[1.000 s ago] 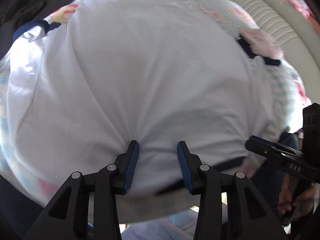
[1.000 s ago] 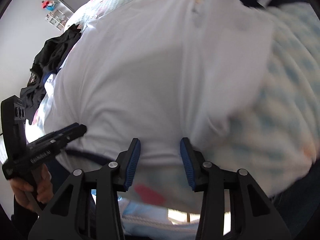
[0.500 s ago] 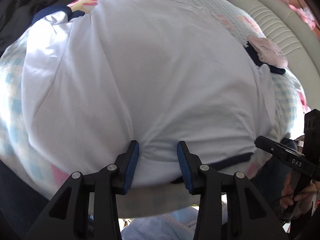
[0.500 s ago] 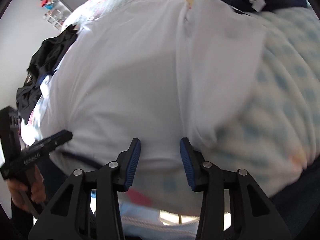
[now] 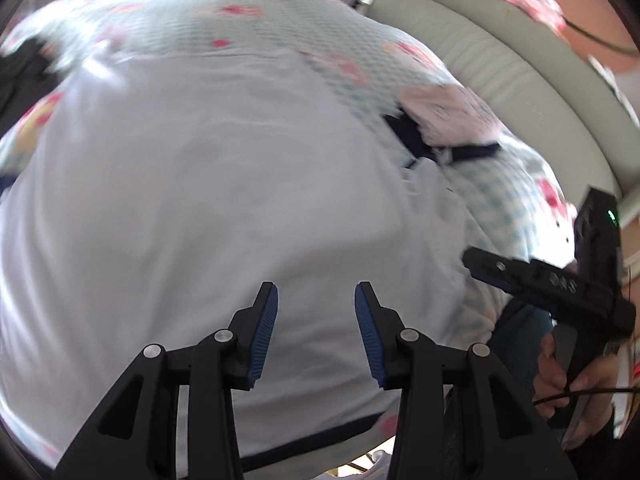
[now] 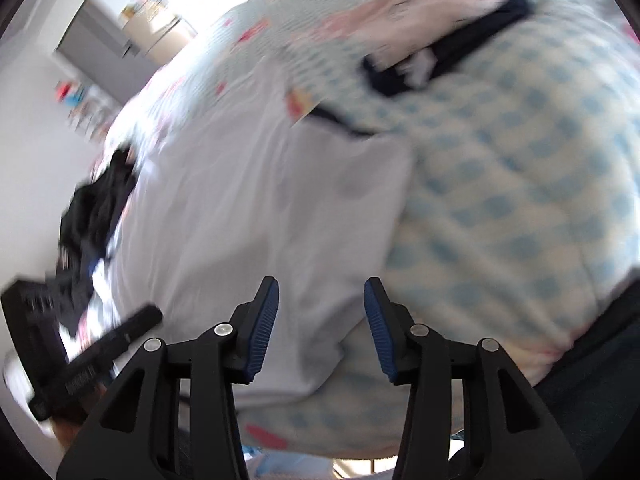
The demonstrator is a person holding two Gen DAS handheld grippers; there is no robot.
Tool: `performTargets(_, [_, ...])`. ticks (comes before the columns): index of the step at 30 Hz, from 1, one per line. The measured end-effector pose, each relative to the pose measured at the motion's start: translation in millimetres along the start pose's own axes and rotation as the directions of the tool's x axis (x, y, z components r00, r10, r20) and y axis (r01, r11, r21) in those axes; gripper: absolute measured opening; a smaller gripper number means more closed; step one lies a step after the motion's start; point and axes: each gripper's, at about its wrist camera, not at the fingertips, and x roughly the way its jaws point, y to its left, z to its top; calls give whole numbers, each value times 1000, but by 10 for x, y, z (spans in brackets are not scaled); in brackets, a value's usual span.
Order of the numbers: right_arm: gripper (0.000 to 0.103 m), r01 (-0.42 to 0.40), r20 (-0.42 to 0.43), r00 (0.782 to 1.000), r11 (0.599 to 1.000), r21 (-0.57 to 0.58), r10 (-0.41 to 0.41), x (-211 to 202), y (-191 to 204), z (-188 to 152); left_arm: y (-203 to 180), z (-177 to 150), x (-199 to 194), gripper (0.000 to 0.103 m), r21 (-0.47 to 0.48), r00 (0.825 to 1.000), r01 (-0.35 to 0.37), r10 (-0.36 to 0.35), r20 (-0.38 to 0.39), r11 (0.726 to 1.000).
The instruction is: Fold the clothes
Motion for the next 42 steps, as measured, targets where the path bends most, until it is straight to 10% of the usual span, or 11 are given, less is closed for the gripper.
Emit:
performTargets(5, [59, 3, -114, 993, 997, 73, 6, 388, -237, 225, -85, -1, 27, 42, -9, 999, 39, -39, 2, 999])
performTargets(9, [6, -45, -37, 998, 999, -27, 44, 277, 9, 347, 40, -99, -41, 42, -63, 996, 83, -82, 23, 995])
performTargets(12, [5, -99, 34, 994, 983, -156, 105, 65, 419, 308, 203, -138, -23, 42, -136, 997, 82, -80, 17, 987])
performTargets(18, [5, -180, -188, 976, 897, -403, 111, 445, 1141, -278, 304, -150, 8, 42, -189, 997, 77, -74, 20, 979])
performTargets(27, [21, -212, -111, 975, 950, -227, 191, -17, 625, -140, -214, 16, 340, 44, 7, 993, 94, -94, -69, 996])
performTargets(34, [23, -73, -136, 990, 978, -196, 47, 114, 319, -120, -669, 118, 677, 49, 172, 987, 88, -63, -146, 981])
performTargets(38, [23, -85, -159, 986, 973, -216, 50, 219, 422, -191, -643, 206, 745, 12, 162, 994, -21, 38, -105, 987])
performTargets(42, [24, -119, -183, 980, 964, -239, 76, 264, 533, -249, -326, 355, 525, 11, -29, 996, -85, 85, -1, 996])
